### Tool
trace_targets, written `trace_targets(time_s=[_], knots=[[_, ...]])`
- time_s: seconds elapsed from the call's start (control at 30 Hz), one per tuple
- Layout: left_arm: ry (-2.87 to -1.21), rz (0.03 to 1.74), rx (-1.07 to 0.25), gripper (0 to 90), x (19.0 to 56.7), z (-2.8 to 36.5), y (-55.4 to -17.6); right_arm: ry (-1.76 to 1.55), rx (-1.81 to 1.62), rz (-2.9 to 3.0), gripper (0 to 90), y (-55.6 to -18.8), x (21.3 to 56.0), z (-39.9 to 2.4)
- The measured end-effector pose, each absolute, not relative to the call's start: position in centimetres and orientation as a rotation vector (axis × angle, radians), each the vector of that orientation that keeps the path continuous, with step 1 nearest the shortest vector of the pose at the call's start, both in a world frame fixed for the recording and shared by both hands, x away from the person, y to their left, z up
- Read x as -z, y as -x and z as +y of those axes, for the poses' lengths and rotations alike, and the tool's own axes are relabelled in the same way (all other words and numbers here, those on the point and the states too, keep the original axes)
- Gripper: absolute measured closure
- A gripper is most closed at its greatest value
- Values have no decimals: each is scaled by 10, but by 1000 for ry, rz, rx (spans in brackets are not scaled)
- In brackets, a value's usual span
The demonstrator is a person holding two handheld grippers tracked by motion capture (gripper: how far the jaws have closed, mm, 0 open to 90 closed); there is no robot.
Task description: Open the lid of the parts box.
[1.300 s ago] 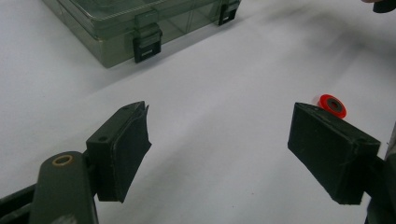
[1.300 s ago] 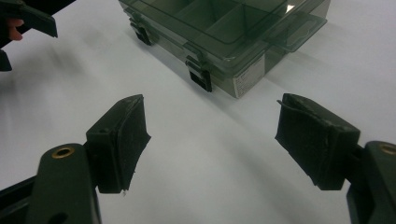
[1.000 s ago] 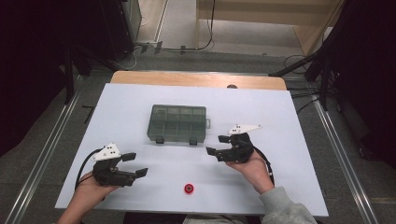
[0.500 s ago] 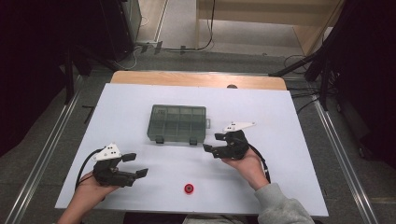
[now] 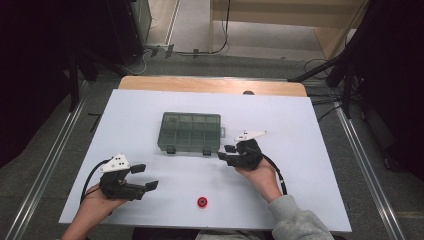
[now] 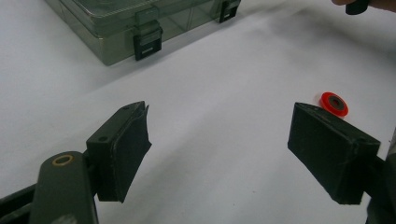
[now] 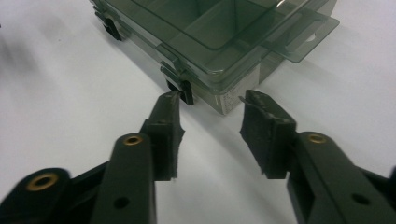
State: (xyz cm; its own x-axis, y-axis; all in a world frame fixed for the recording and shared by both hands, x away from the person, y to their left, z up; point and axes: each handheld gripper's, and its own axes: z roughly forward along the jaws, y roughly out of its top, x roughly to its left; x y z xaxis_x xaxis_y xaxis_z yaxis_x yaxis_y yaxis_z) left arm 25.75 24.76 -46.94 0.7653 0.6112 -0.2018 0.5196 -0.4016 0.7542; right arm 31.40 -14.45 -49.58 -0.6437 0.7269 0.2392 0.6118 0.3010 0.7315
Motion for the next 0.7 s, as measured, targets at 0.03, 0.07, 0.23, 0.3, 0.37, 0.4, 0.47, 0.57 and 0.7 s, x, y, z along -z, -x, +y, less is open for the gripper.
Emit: trace_targets(time_s=[0.03,0.07,0.23,0.3,0.37,0.4,0.47,0.57,0.7], knots=[[-2084,846,-134,201,469,248,-258,-1257,-1260,2421,632,-314,496,-145],[-2085,846,-134,201,469,248,-258,-1267,-1254,2422,679,-315,496,-145],[-2084,848,-128,201,469,248,-257,-1286,-1213,2442,886,-316,497,-144],[-2083,848,-129,200,469,248,-257,-1308,-1200,2463,900,-318,498,-143],[-2083,848,-132,201,469,248,-258,-1309,-1198,2465,900,-319,500,-142],[-2083,848,-132,201,469,248,-258,-1309,-1198,2465,900,-319,500,-142],[-2082,848,-130,201,469,248,-258,-1307,-1200,2458,900,-320,500,-140],[-2082,848,-134,201,469,249,-258,-1305,-1205,2446,900,-321,500,-139],[-2083,848,-133,201,469,248,-258,-1314,-1232,2437,900,-323,501,-140]])
